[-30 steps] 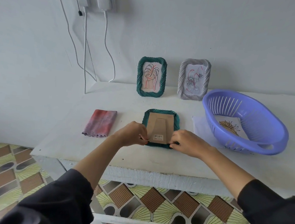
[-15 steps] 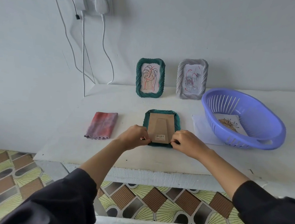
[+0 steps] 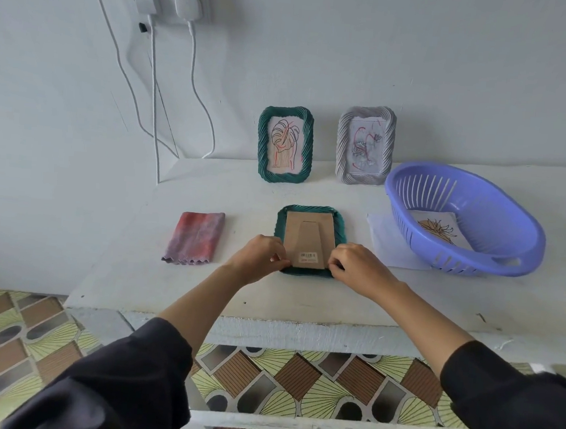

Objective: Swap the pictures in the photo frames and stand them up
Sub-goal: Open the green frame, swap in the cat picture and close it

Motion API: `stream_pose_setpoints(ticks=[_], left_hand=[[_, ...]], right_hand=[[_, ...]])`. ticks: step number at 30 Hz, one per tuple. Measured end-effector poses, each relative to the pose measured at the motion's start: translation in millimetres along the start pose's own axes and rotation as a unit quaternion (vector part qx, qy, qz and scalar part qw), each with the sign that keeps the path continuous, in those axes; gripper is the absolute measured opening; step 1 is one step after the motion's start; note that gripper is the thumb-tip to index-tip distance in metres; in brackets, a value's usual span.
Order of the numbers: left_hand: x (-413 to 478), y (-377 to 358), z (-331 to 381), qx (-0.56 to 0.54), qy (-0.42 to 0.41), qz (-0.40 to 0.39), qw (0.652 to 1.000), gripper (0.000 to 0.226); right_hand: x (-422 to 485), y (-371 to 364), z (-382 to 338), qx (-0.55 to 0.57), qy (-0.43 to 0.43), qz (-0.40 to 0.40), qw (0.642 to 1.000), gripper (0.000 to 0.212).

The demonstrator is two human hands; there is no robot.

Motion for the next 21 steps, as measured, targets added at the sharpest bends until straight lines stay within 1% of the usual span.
stream_pose_setpoints(ticks=[5,9,14,21], left_hand=[[2.3,0.3,-2.0,0.002,0.012,0.009,1.0,0.019],[2.4,2.3,-6.0,-0.039,0.019,0.029,0.999,0.016],[1.0,5.5,-6.1,-0.059,0.018,0.043,0.997,0.012],[5.5,3.4,-14.7,-0.086,0.046,0.04,0.994,0.011]], right_hand=[[5.5,-0.2,-0.3,-0.025,-0.023,-0.011,0.999,0.02],[8.6,-2.7,1.3,-0.039,-0.031,-0.019,0.999,0.019],[12.0,-4.8,3.4,-0.032,-0.041,-0.035,0.998,0.019],[13.8,-5.3,6.1,-0.008,-0.048,-0.047,0.998,0.019]])
Point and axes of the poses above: each hand's wrist, its own x-axis towards the middle knuckle, its own y-axis out of the back of the hand, z = x × y, the point moved 7 cm from there along x, towards the middle knuckle, and after that the axes turned 7 degrees about -z, right-handed, at the moved point
